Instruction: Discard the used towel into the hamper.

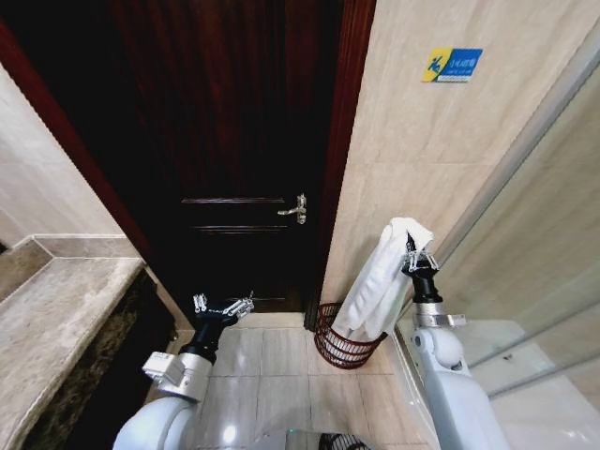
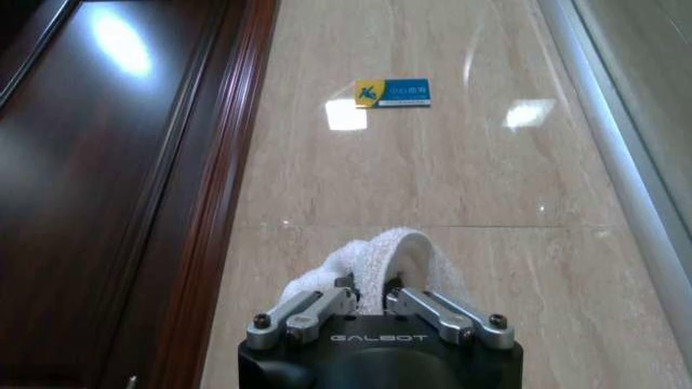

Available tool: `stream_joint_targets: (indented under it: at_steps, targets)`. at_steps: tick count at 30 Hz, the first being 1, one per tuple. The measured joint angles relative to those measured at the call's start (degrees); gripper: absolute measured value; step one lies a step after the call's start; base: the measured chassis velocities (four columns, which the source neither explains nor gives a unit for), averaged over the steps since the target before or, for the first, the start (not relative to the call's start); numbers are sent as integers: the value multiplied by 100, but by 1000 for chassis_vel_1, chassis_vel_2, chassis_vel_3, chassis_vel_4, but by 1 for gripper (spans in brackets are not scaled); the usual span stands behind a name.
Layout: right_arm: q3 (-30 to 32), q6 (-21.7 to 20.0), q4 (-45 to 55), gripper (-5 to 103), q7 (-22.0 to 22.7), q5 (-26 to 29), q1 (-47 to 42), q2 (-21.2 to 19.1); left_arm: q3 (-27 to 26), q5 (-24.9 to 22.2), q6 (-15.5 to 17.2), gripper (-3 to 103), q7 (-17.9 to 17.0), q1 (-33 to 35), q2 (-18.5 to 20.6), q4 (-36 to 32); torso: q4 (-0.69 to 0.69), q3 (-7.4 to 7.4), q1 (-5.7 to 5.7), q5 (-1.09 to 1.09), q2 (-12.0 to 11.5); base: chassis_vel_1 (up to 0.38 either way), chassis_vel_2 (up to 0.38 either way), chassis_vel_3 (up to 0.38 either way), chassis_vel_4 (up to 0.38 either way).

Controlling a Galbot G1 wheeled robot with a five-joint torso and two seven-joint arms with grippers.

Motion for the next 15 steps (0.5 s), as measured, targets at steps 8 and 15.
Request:
stream_joint_targets:
  at_steps: [8,15]
  targets:
    - [-19,-23,10,9,22,-10,-29,20,0,0,0,97,0,0,0,0,0,0,0,0,0,0,0,0,0]
    - [-24,-91,8,9,58,-22,-47,31,0,0,0,97,0,0,0,0,0,0,0,0,0,0,0,0,0]
